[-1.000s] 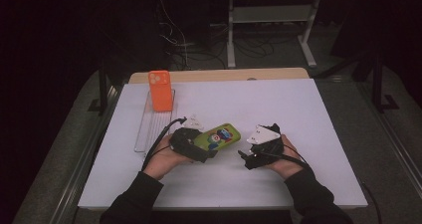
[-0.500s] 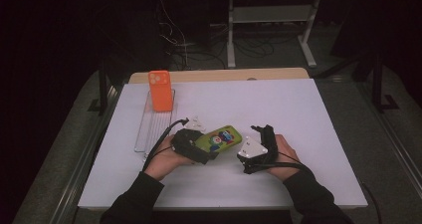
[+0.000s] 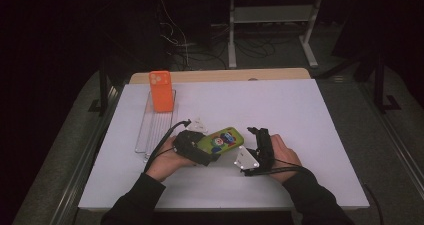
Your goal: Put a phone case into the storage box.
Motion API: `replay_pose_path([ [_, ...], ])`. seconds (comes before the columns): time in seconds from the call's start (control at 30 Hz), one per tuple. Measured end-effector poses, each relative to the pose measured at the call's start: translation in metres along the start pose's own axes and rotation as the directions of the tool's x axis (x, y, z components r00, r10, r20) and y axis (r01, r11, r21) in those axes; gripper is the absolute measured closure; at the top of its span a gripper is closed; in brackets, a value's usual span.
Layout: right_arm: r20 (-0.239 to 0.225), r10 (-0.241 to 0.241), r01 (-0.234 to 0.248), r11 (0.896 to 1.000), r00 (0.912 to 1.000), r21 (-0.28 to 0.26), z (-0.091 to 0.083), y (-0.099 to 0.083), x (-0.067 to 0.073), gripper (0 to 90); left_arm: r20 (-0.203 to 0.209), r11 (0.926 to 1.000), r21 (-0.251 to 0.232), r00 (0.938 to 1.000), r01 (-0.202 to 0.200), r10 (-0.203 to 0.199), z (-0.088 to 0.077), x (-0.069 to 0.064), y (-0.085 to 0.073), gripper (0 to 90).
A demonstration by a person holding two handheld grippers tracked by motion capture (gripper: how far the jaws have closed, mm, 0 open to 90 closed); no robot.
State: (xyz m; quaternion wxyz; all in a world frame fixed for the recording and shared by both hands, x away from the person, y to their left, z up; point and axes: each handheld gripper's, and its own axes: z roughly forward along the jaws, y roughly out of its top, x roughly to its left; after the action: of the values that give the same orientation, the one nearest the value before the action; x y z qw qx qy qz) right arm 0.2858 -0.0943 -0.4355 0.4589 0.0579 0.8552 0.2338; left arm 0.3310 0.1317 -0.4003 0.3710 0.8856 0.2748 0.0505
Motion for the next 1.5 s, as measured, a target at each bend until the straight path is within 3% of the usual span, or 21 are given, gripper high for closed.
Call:
replay_pose_path([
  [0.2, 0.065, -0.094, 0.095, 0.995, 0.9935, -0.009, -0.002, 0.006, 0.004, 0.8, -0.004, 0.9998, 0.014, 0.9999, -0.015, 0.015, -0.001, 0.001, 0.000, 15.3],
  [0.37, 0.118, -0.183, 0.187, 0.982, 0.9759, -0.020, -0.003, 0.012, 0.010, 0.8, -0.003, 1.0000, -0.003, 1.0000, 0.008, -0.008, 0.000, 0.000, 0.000, 15.3],
  [0.43, 0.111, -0.193, 0.194, 0.981, 0.9750, -0.004, -0.003, 0.013, 0.015, 0.8, -0.005, 0.9996, 0.018, 0.9998, -0.020, 0.020, -0.001, 0.001, 0.000, 15.3],
  [0.57, 0.159, -0.230, 0.236, 0.972, 0.9601, -0.017, -0.002, 0.016, 0.018, 0.8, -0.001, 0.9998, 0.013, 0.9999, -0.016, 0.016, -0.002, 0.001, 0.000, 15.3],
  [0.6, 0.164, -0.284, 0.290, 0.957, 0.9447, -0.016, -0.001, 0.017, 0.016, 0.9, -0.001, 1.0000, 0.006, 1.0000, -0.006, 0.006, -0.001, 0.001, 0.000, 15.3],
  [0.63, 0.174, -0.294, 0.301, 0.954, 0.9397, -0.013, -0.001, 0.017, 0.017, 1.1, 0.000, 0.9999, -0.011, 0.9999, 0.012, -0.013, 0.000, 0.000, 0.000, 15.3],
  [0.7, 0.175, -0.305, 0.313, 0.950, 0.9360, -0.018, 0.001, 0.019, 0.019, 3.5, 0.001, 0.9999, -0.009, 1.0000, 0.008, -0.008, 0.000, 0.000, 0.000, 15.3],
  [0.73, 0.174, -0.294, 0.301, 0.954, 0.9397, -0.013, 0.001, 0.019, 0.021, 4.4, 0.001, 0.9999, -0.009, 1.0000, 0.007, -0.007, 0.000, 0.000, 0.000, 15.3],
  [0.77, 0.189, -0.319, 0.329, 0.944, 0.9289, -0.023, 0.002, 0.021, 0.021, 5.3, 0.002, 0.9999, -0.011, 1.0000, 0.008, -0.008, -0.001, 0.000, 0.000, 15.4],
  [0.8, 0.204, -0.328, 0.342, 0.939, 0.9223, -0.035, 0.002, 0.022, 0.022, 7.0, 0.002, 0.9999, -0.013, 1.0000, 0.008, -0.008, -0.001, 0.000, 0.000, 15.4],
  [0.87, 0.224, -0.317, 0.335, 0.941, 0.9215, -0.048, 0.003, 0.026, 0.026, 13.6, 0.001, 0.9999, 0.003, 0.9999, -0.014, 0.014, -0.003, 0.002, 0.001, 15.3],
  [0.93, 0.228, -0.351, 0.367, 0.930, 0.9083, -0.029, 0.004, 0.029, 0.028, 18.2, 0.002, 0.9999, -0.014, 1.0000, 0.006, -0.006, -0.002, 0.001, 0.001, 15.3],
  [0.97, 0.229, -0.356, 0.371, 0.928, 0.9059, -0.022, 0.004, 0.030, 0.030, 20.5, 0.002, 0.9999, -0.015, 1.0000, 0.005, -0.005, -0.001, 0.001, 0.000, 15.3],
  [1.03, 0.237, -0.371, 0.385, 0.923, 0.8978, -0.016, 0.006, 0.031, 0.032, 24.2, 0.003, 0.9997, 0.007, 0.9997, -0.022, 0.022, -0.003, 0.002, 0.001, 15.3],
  [1.1, 0.236, -0.372, 0.386, 0.923, 0.8976, -0.012, 0.008, 0.031, 0.035, 29.0, 0.002, 0.9998, 0.001, 0.9998, -0.021, 0.021, -0.003, 0.002, 0.001, 15.3],
  [1.17, 0.249, -0.384, 0.399, 0.917, 0.8894, -0.013, 0.009, 0.031, 0.036, 32.9, 0.001, 0.9998, -0.001, 0.9998, -0.018, 0.018, -0.003, 0.002, 0.001, 15.3],
  [1.33, 0.255, -0.395, 0.412, 0.911, 0.8827, -0.017, 0.009, 0.033, 0.039, 47.6, 0.003, 0.9995, 0.008, 0.9995, -0.032, 0.031, -0.003, 0.002, 0.001, 15.3],
  [1.5, 0.248, -0.401, 0.420, 0.907, 0.8818, -0.024, 0.010, 0.034, 0.041, 60.3, -0.002, 0.9996, 0.012, 0.9996, -0.026, 0.026, -0.003, 0.002, 0.000, 15.3],
])
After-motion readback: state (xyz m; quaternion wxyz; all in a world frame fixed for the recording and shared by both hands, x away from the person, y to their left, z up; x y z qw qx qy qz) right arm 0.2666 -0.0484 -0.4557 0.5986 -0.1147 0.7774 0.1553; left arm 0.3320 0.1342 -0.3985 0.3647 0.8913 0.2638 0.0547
